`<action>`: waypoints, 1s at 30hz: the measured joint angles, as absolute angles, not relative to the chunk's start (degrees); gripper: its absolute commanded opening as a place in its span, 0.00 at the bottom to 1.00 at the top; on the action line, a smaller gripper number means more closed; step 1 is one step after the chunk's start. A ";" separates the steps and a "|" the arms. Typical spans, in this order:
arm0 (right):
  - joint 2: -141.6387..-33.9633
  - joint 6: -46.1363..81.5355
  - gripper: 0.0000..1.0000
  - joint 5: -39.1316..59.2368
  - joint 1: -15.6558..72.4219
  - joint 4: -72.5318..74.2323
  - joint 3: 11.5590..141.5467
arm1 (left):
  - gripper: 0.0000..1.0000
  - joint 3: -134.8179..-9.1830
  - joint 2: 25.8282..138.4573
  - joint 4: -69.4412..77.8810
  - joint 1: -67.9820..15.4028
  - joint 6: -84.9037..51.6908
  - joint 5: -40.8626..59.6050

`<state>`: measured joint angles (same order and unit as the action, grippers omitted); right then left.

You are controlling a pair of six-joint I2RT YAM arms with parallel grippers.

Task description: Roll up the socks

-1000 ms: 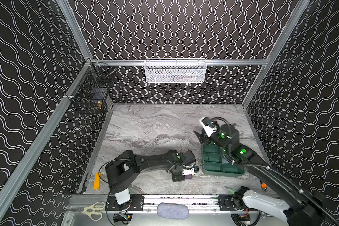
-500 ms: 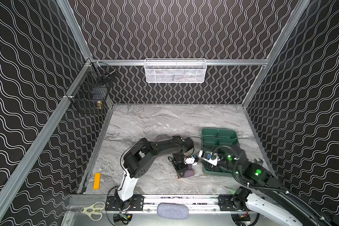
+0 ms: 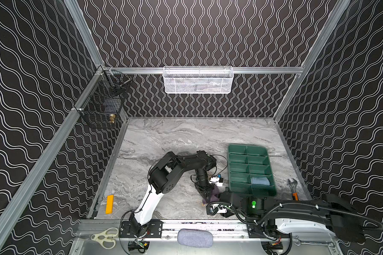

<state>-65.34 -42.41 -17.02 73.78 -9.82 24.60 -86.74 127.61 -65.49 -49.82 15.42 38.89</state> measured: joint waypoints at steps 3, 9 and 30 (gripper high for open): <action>-70.87 -41.54 0.41 -17.54 73.76 -4.86 24.49 | 0.00 -87.50 128.16 -66.37 -49.78 15.44 38.87; -76.71 -40.25 0.02 -19.86 73.80 0.19 24.99 | 0.03 -88.07 128.25 -67.53 -49.69 15.62 37.78; -80.23 -33.39 0.00 3.66 61.84 -13.78 35.88 | 0.64 -65.84 88.09 -44.97 -47.37 11.38 0.84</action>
<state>-80.23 -33.39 3.66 61.84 -13.78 35.88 -65.84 88.09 -44.97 -47.37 11.38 0.84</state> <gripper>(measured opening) 0.133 0.640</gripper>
